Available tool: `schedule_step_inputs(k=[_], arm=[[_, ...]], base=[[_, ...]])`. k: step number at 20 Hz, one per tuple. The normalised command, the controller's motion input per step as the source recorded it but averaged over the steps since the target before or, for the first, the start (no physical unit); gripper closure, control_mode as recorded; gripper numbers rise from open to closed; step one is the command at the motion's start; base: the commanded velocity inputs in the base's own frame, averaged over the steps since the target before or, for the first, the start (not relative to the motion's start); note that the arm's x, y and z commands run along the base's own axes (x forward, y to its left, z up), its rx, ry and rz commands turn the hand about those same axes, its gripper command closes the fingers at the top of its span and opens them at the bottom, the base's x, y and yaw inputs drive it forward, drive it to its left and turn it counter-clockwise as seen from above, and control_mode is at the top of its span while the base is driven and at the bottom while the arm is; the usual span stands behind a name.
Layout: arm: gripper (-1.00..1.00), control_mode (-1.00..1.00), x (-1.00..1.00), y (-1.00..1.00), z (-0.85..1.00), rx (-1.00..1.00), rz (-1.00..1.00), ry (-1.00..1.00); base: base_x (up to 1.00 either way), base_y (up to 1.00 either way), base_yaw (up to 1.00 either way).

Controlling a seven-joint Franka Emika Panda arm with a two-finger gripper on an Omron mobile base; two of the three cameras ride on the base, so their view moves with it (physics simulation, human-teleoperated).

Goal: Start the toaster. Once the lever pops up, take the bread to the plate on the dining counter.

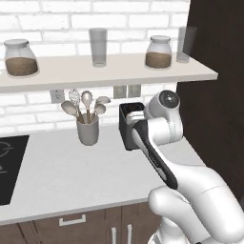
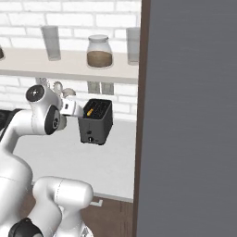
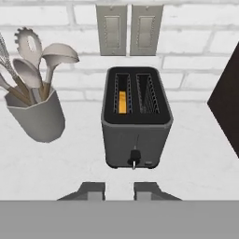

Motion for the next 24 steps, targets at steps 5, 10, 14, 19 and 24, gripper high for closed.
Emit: schedule_step_inputs(k=[5,10,14,19,24], arm=[[-1.0,-1.0,0.0,-0.03,0.34,0.0,0.0,-0.03],[-1.0,-1.0,0.0,-0.03,0.05,0.0,0.0,-0.01],[-1.0,-1.0,0.0,0.0,0.0,0.0,0.0,0.0],[-1.0,-1.0,0.0,0.0,0.0,0.0,0.0,0.0],[-1.0,-1.0,0.0,0.0,0.0,0.0,0.0,0.0]], base=[[0.0,0.0,0.0],[0.0,0.0,0.0],[0.0,0.0,0.0],[0.0,0.0,0.0],[0.0,0.0,0.0]])
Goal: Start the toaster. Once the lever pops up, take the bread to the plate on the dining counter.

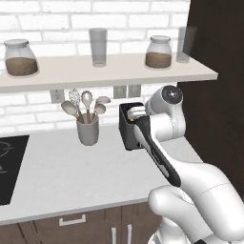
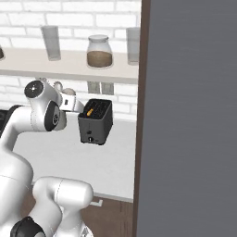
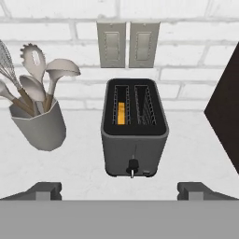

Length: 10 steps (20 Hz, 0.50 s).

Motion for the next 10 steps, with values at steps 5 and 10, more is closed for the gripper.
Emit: schedule_step_inputs(k=[5,10], arm=[[-1.0,-1.0,0.0,0.0,0.0,0.0,0.0,0.0],[-1.0,-1.0,0.0,0.0,0.0,0.0,0.0,0.0]], base=[[0.0,0.0,0.0],[0.0,0.0,0.0]])
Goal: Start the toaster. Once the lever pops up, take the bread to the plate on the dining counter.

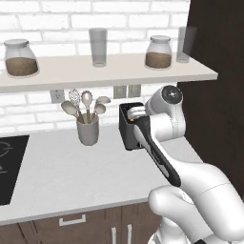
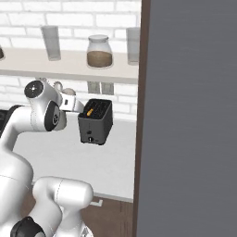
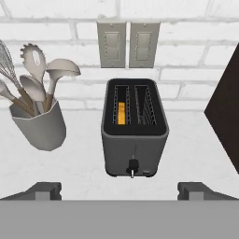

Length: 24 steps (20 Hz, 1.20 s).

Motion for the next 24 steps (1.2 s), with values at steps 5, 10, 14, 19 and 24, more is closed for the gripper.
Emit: schedule_step_inputs(k=[5,10,14,19,24], arm=[[-1.0,-1.0,0.0,0.0,0.0,0.0,0.0,0.0],[-1.0,-1.0,0.0,0.0,0.0,0.0,0.0,0.0],[-1.0,-1.0,0.0,0.0,0.0,0.0,0.0,0.0],[-1.0,-1.0,0.0,0.0,0.0,0.0,0.0,0.0],[-1.0,-1.0,0.0,0.0,0.0,0.0,0.0,0.0]], base=[[0.0,0.0,0.0],[0.0,0.0,0.0],[0.0,0.0,0.0],[0.0,0.0,0.0],[0.0,0.0,0.0]])
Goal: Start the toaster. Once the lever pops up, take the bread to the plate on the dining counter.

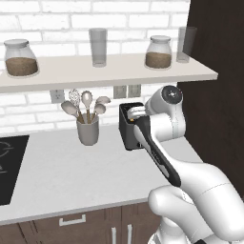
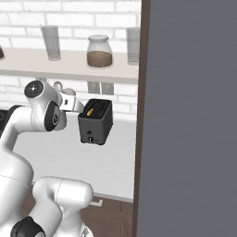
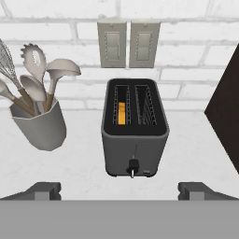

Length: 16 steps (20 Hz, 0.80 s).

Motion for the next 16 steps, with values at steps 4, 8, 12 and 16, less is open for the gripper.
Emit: schedule_step_inputs(k=[4,8,12,16], arm=[[-1.0,-1.0,0.0,0.0,0.0,0.0,0.0,0.0],[-1.0,-1.0,0.0,0.0,0.0,0.0,0.0,0.0],[-1.0,-1.0,0.0,0.0,0.0,0.0,0.0,0.0],[-1.0,-1.0,0.0,0.0,0.0,0.0,0.0,0.0]], base=[[0.0,0.0,0.0],[0.0,0.0,0.0],[0.0,0.0,0.0],[0.0,0.0,0.0]])
